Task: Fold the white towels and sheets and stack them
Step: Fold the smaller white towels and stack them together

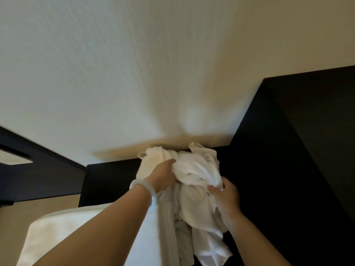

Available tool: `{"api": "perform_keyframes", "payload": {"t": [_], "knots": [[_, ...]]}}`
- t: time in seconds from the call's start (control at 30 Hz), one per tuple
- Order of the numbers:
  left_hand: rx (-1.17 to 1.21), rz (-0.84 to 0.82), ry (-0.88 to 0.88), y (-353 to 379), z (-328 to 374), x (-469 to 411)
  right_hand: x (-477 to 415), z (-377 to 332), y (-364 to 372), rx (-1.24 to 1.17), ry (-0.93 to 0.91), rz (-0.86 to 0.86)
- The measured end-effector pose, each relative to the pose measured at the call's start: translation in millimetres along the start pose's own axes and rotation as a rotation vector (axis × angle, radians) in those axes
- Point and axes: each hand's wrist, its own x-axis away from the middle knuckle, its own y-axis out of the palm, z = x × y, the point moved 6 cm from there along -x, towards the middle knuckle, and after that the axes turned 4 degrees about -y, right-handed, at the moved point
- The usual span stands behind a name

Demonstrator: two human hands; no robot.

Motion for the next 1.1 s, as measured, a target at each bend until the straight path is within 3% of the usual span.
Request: {"api": "perform_keyframes", "payload": {"t": [0.07,0.17,0.23,0.33,0.6,0.8,0.93,1.1], "knots": [[0.202,-0.137,0.070,3,39,3,3,-17,-28,0.031,-0.046,0.090],[0.490,-0.174,0.142,-7,87,8,8,-44,-65,0.095,-0.095,0.142],[0.474,-0.137,0.165,-30,109,18,11,-63,-79,0.204,-0.111,0.089],[0.175,-0.018,0.230,-74,122,38,30,-103,-85,0.483,-0.247,0.013],[0.200,0.068,0.474,-175,156,130,85,-194,-100,0.062,-0.389,-0.114],[0.096,0.164,0.536,-245,149,189,127,-263,-164,-0.031,-0.494,-0.089],[0.006,0.383,0.547,-285,144,211,163,-292,-214,-0.088,-0.491,-0.003],[0.220,0.531,0.545,-314,170,227,190,-337,-305,-0.265,-0.477,0.169]]}}
